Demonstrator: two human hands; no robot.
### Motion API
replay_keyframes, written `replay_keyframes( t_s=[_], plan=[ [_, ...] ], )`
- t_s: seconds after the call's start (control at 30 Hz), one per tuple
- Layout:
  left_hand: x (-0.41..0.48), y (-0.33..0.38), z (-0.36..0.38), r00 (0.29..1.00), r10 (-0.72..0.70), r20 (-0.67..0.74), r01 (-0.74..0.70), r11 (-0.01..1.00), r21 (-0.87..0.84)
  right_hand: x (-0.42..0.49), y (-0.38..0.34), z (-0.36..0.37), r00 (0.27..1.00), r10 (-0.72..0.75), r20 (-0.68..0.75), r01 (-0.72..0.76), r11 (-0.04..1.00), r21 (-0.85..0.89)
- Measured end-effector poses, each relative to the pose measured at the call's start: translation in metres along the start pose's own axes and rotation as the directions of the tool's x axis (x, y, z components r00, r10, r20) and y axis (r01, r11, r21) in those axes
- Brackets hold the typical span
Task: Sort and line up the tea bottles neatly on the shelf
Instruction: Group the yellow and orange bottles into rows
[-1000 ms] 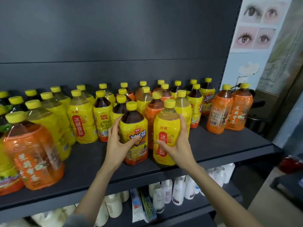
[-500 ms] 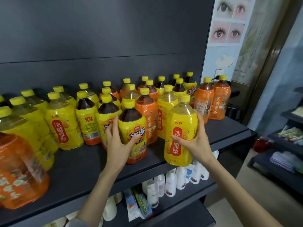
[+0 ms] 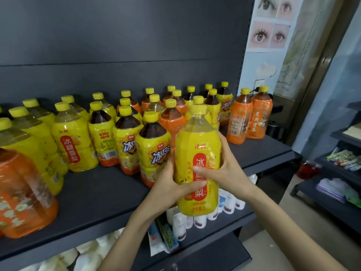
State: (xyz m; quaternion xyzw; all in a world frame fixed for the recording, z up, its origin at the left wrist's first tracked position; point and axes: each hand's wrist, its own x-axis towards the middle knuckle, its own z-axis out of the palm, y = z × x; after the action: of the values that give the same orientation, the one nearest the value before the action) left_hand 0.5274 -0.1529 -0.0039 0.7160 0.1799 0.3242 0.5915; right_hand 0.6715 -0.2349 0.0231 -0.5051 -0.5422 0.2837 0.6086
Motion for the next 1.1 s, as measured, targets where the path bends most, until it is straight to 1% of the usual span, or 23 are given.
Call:
replay_keyframes(
  t_s=[0.1,0.17,0.2,0.23,0.27,0.3,0.33,0.37,0.4,0.47,0.5,0.63,0.7,0.8,0.97,1.1],
  plan=[
    [-0.013,-0.005,-0.008,0.993,-0.042,-0.106,0.037,0.998,-0.052,0.003,0.005,0.007,0.99,0.034,0.134,-0.037,0.999,0.018],
    [-0.023,-0.009,-0.011,0.98,-0.068,-0.188,0.047,0.992,-0.115,0.011,0.004,0.002,0.967,0.085,0.24,-0.077,0.996,-0.043],
    [-0.028,-0.009,-0.011,0.972,-0.082,-0.218,0.05,0.988,-0.148,0.018,0.003,-0.004,0.963,0.089,0.253,-0.068,0.994,-0.09],
    [-0.031,-0.008,-0.013,0.965,-0.095,-0.245,0.051,0.982,-0.18,0.028,0.004,-0.01,0.974,0.065,0.217,-0.036,0.99,-0.134],
    [-0.034,-0.006,-0.014,0.956,-0.104,-0.276,0.045,0.976,-0.212,0.041,0.006,-0.017,0.993,0.031,0.114,-0.011,0.985,-0.174],
    [-0.036,-0.005,-0.018,0.944,-0.111,-0.31,0.035,0.97,-0.24,0.055,0.011,-0.024,0.999,0.009,-0.038,-0.016,0.98,-0.197],
    [-0.038,-0.003,-0.021,0.933,-0.117,-0.342,0.027,0.966,-0.258,0.069,0.017,-0.03,0.982,0.006,-0.187,-0.045,0.977,-0.208],
    [-0.04,-0.001,-0.026,0.92,-0.118,-0.373,0.018,0.965,-0.261,0.083,0.025,-0.035,0.957,0.019,-0.289,-0.088,0.97,-0.228],
    [-0.043,0.002,-0.032,0.909,-0.111,-0.403,0.008,0.969,-0.248,0.095,0.034,-0.037,0.939,0.041,-0.343,-0.137,0.956,-0.26],
    [-0.049,0.006,-0.044,0.886,-0.089,-0.454,-0.008,0.978,-0.208,0.115,0.052,-0.034,0.929,0.086,-0.359,-0.205,0.929,-0.308],
    [-0.052,0.009,-0.05,0.875,-0.081,-0.478,-0.013,0.982,-0.19,0.122,0.059,-0.03,0.93,0.091,-0.356,-0.209,0.927,-0.31],
    [-0.065,0.013,-0.064,0.827,-0.052,-0.561,-0.031,0.99,-0.136,0.143,0.074,-0.023,0.917,0.014,-0.4,-0.136,0.951,-0.279],
    [-0.072,0.012,-0.069,0.805,-0.041,-0.592,-0.039,0.992,-0.122,0.144,0.079,-0.027,0.92,0.019,-0.392,-0.133,0.955,-0.266],
    [-0.081,0.009,-0.072,0.773,-0.042,-0.633,-0.042,0.992,-0.117,0.135,0.088,-0.033,0.937,0.018,-0.348,-0.125,0.95,-0.286],
    [-0.093,0.005,-0.074,0.734,-0.016,-0.679,-0.031,0.998,-0.057,0.114,0.086,-0.035,0.917,0.016,-0.398,-0.141,0.947,-0.287],
    [-0.101,0.005,-0.08,0.718,-0.003,-0.696,0.0,1.0,-0.004,0.082,0.076,-0.035,0.921,0.032,-0.388,-0.137,0.959,-0.248]
  ],
)
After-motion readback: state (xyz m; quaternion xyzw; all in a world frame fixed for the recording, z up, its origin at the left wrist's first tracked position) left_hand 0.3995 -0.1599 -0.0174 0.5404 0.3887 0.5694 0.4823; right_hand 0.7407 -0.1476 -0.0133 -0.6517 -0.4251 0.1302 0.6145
